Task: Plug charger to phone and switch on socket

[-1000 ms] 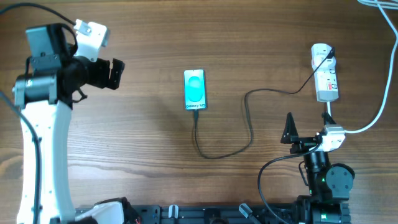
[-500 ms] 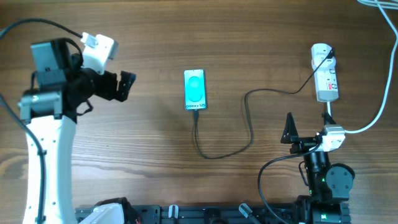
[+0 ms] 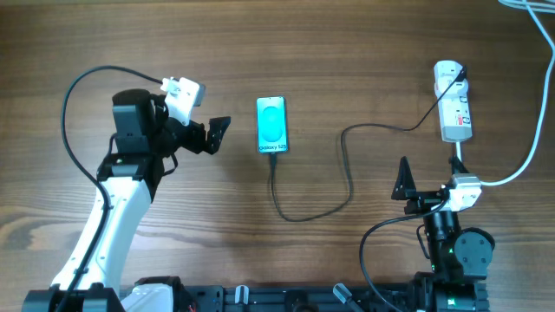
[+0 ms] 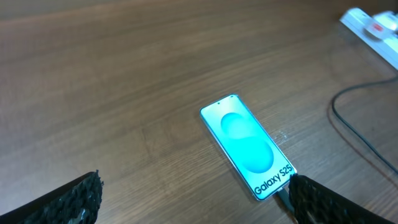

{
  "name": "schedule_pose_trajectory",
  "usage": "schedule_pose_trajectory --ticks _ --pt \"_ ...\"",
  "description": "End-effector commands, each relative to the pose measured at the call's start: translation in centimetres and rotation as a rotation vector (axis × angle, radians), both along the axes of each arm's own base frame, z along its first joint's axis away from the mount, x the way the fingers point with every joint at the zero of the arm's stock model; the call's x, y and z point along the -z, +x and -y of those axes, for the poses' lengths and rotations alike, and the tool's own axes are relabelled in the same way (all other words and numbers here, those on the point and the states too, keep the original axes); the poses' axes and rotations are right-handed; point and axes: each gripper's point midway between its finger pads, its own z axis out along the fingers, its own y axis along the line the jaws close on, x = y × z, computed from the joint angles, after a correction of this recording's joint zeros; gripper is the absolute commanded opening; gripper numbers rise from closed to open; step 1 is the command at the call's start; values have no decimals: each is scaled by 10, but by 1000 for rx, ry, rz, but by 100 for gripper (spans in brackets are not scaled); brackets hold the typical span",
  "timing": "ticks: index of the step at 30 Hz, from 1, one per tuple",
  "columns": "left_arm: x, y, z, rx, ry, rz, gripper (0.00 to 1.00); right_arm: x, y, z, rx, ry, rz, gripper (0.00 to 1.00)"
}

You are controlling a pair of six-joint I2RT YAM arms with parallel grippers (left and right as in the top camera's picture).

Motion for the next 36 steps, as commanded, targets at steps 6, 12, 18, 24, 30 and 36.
schedule_pose_trajectory --ticks 6,12,18,24,30,36 --pt "57 -32 -9 -119 -33 -117 100 -3 -1 -2 -12 4 16 100" --pt "80 -61 -10 -126 -32 -102 100 -3 -1 -2 -12 4 16 100" --pt "100 -88 -20 -203 -26 -125 100 -3 -1 -2 -12 4 16 100" --pt "117 -114 -24 -227 -9 -122 100 -3 -1 -2 -12 4 16 100" --pt "129 -130 -26 -252 -27 -104 100 -3 -1 -2 -12 4 16 100" --pt "125 -135 -26 -259 -42 -70 100 -3 -1 -2 -12 4 16 99"
